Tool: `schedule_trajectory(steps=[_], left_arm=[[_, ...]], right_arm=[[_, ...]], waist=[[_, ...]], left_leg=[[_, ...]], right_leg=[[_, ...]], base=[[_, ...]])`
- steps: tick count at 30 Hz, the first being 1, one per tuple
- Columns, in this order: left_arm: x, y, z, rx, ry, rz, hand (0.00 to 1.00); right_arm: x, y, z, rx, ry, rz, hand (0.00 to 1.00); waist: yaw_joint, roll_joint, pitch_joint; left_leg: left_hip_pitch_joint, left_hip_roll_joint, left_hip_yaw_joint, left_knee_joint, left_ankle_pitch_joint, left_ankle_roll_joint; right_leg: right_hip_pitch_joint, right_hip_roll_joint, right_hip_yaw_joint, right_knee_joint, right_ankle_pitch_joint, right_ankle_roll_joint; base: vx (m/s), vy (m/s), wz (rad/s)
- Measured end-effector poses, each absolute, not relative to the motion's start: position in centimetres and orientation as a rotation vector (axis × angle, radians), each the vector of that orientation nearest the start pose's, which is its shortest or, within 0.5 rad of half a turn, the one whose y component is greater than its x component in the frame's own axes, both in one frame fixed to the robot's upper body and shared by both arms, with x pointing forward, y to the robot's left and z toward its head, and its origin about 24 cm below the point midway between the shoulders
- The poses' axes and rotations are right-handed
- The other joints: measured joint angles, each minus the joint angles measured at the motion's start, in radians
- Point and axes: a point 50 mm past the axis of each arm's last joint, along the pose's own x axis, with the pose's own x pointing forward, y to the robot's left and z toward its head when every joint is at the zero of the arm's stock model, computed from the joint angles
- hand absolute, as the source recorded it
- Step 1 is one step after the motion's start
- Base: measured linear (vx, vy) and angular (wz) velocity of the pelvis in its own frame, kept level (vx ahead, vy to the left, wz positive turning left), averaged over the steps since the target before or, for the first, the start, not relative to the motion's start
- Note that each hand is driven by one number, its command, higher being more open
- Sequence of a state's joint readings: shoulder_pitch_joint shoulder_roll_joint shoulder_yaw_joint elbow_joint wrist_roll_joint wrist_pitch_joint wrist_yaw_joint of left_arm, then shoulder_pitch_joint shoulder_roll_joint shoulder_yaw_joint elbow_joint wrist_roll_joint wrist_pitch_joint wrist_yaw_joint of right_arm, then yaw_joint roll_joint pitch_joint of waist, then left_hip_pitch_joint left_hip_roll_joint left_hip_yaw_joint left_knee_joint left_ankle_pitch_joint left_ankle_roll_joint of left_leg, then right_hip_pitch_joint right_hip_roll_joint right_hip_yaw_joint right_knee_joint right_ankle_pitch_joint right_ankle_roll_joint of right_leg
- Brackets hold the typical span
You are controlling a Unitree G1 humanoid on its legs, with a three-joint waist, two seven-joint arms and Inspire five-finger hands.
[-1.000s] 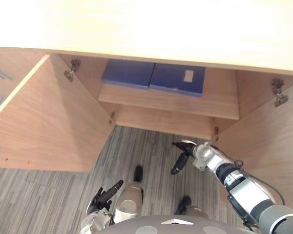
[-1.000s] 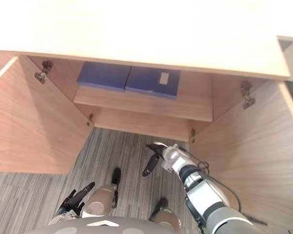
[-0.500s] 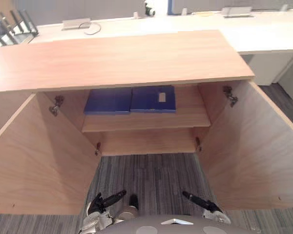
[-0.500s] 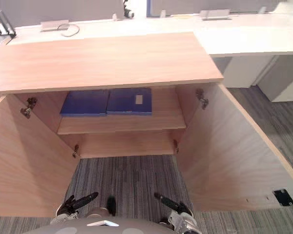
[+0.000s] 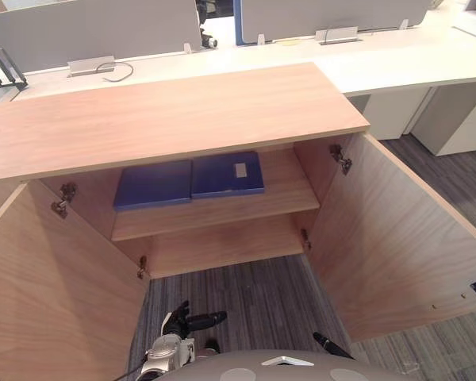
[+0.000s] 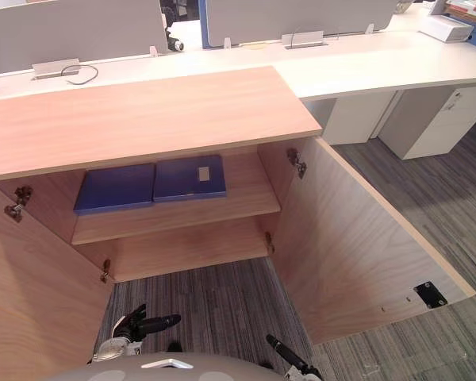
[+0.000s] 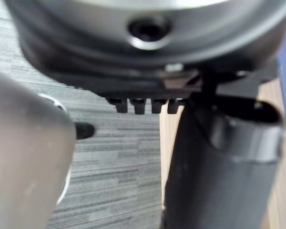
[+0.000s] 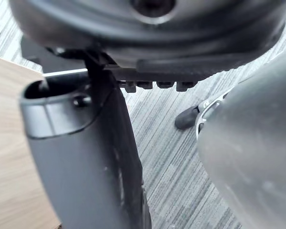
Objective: Walk over to the cabinet, pick up the folder, carry it to the office cabinet, place the folder inside the office cabinet, then close the office cabinet door
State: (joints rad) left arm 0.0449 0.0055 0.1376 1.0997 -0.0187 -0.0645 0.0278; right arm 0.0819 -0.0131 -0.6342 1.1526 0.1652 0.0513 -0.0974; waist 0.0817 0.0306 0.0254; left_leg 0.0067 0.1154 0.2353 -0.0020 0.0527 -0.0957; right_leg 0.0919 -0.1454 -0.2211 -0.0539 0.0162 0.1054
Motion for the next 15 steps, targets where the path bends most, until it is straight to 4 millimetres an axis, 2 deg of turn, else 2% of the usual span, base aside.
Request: schedule_trajectory(steps=[1,4,9,15], left_arm=[[10.23,17.13,-16.34,-0.082,1.075,0.197,1.00],[10.08,17.24,-16.37,-0.118,1.074,0.252,1.00],[10.17,17.43,-16.28,-0.135,1.058,0.291,1.00],[10.09,17.58,-16.26,-0.130,1.053,0.304,1.00]], right_arm=[[4.97,-21.44,-17.16,0.438,1.204,-0.757,1.00],[5.40,-21.54,-17.07,0.404,1.192,-0.726,1.00],[5.44,-21.50,-16.97,0.386,1.179,-0.708,1.00],[5.71,-21.48,-16.85,0.386,1.159,-0.693,1.00]], waist=[[0.001,-0.001,0.003],[0.002,0.006,0.010],[-0.002,0.004,0.028],[-0.006,0.000,0.027]], left_leg=[[-0.004,-0.003,-0.024,0.021,-0.012,0.001],[-0.026,-0.008,-0.196,0.100,-0.074,-0.005],[-0.033,-0.026,-0.202,0.136,-0.133,-0.001],[-0.027,-0.032,-0.157,0.121,-0.146,-0.001]], right_leg=[[-0.002,-0.002,0.011,0.001,-0.001,-0.001],[-0.003,-0.001,0.039,0.006,-0.008,-0.005],[-0.015,-0.021,0.063,0.026,-0.021,0.005],[-0.059,-0.026,0.126,0.039,-0.019,0.006]], base=[[0.03,0.003,-0.26],[0.01,-0.003,-0.29],[-0.03,0.065,-0.12],[0.04,0.037,-0.28]])
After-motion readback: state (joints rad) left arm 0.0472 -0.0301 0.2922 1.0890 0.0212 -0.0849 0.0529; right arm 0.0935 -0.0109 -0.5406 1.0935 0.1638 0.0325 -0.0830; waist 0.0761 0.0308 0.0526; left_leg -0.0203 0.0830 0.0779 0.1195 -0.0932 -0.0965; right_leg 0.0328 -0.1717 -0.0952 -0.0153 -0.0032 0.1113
